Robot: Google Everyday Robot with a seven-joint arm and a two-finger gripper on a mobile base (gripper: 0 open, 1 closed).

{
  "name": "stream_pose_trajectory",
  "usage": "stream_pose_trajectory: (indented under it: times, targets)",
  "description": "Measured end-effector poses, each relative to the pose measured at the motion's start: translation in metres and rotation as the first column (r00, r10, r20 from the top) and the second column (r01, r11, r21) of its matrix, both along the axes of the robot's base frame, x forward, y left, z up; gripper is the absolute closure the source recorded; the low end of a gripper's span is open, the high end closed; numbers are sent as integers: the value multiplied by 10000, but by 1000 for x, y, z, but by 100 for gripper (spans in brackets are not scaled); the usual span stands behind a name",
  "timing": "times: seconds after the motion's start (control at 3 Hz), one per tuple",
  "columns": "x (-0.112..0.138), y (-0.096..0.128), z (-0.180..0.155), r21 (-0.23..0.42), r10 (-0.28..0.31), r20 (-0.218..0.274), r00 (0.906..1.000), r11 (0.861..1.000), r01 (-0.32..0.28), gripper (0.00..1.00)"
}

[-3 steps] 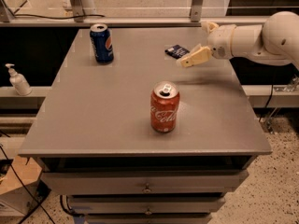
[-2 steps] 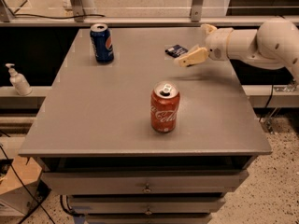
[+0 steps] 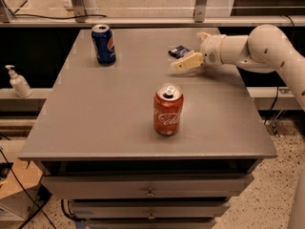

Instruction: Pick rxbar blueberry

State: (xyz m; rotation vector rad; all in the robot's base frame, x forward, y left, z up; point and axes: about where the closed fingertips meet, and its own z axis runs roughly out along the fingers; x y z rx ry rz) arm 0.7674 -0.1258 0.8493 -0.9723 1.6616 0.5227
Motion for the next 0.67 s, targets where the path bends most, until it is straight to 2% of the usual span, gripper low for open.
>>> stream_pose_trajectory:
  times: [0.33,0.67]
  targets:
    - [4,6,-15,-45,-2,-437,9990,10000,0,0]
    - [6,9,-20,-161,35,-604,9982,9999,-45,16]
